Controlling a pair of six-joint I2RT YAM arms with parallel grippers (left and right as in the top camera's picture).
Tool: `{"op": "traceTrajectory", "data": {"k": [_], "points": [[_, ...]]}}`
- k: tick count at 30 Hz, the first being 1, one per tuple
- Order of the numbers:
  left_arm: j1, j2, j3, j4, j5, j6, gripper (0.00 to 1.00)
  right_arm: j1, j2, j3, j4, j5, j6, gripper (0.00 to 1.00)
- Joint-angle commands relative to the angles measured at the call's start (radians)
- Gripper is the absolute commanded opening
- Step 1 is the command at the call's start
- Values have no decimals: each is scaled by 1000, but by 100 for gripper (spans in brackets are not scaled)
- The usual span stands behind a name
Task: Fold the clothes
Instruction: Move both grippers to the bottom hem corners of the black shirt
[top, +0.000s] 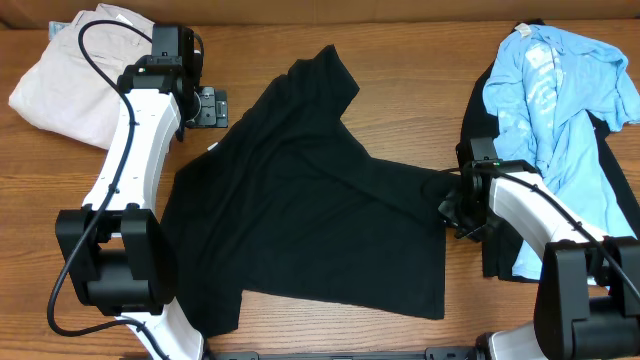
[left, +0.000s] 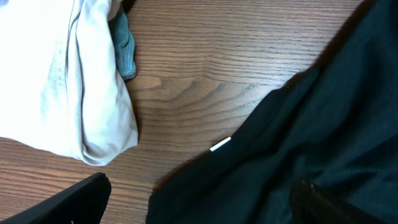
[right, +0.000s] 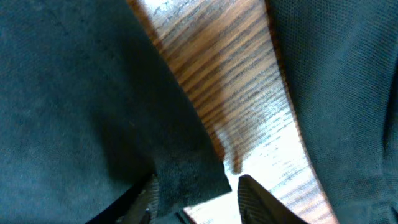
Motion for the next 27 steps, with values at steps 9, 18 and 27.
{"op": "traceTrajectory", "data": {"k": [9,18,27], "points": [[7,-2,22,0,8,24,95,-14,-11,-64,103,-12,2,4],[8,-2,23,1,8,24,97,-25,-31,235,57,-47,-135,4],[37,-2,23,22,9,19,99,-28,10,423,261,-28,-164,4]]}}
